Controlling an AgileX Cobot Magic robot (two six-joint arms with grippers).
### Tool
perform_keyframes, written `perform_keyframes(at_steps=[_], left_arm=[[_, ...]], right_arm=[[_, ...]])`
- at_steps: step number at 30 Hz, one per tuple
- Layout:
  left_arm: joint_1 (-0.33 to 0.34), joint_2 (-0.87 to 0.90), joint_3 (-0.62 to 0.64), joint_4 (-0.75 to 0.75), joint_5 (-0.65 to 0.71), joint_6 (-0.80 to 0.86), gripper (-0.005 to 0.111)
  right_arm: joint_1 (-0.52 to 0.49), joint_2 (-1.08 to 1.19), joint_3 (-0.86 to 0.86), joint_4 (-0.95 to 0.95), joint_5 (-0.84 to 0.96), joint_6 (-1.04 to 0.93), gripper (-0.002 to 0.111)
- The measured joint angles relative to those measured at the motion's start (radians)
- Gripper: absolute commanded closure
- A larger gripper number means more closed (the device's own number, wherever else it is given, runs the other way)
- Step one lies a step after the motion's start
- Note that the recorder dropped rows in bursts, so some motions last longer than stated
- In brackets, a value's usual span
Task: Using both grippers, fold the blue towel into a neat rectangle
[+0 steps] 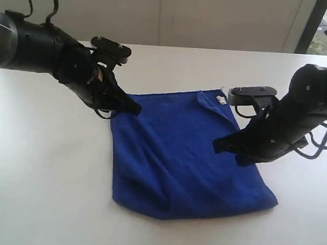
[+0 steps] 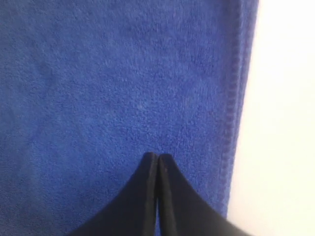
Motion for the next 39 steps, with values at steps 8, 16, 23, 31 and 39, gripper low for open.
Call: perform_keyframes(at_steps=[8,16,23,31,39], left_arm=[[-0.071,0.091,0.0,-0.029,-0.023,0.002,0.107],[-0.071,0.123,0.0,-0.029,-0.048,0.011,0.107],[-0.067,0.131,0.0,-0.026,-0.08,0.023,0.107],[-0.02,0.155,-0.015,-0.026,-0.124,0.023,0.107],[-0.011,0.166,-0.028,-0.026,-0.131,0.023,0.107]], right_arm=[[0.002,-0.04,0.071,-0.243,-0.062,0.199,0.108],[0.03,-0.04,0.147,-0.233,-0.135,0.214,0.108],[0.058,-0.03,0.213,-0.223,-0.155,0.29,0.108],[0.072,-0.033,0.225,-0.213,-0.171,0.311,0.108],[0.109,-0.033,0.227,-0.213,-0.188,0.329,0.108]])
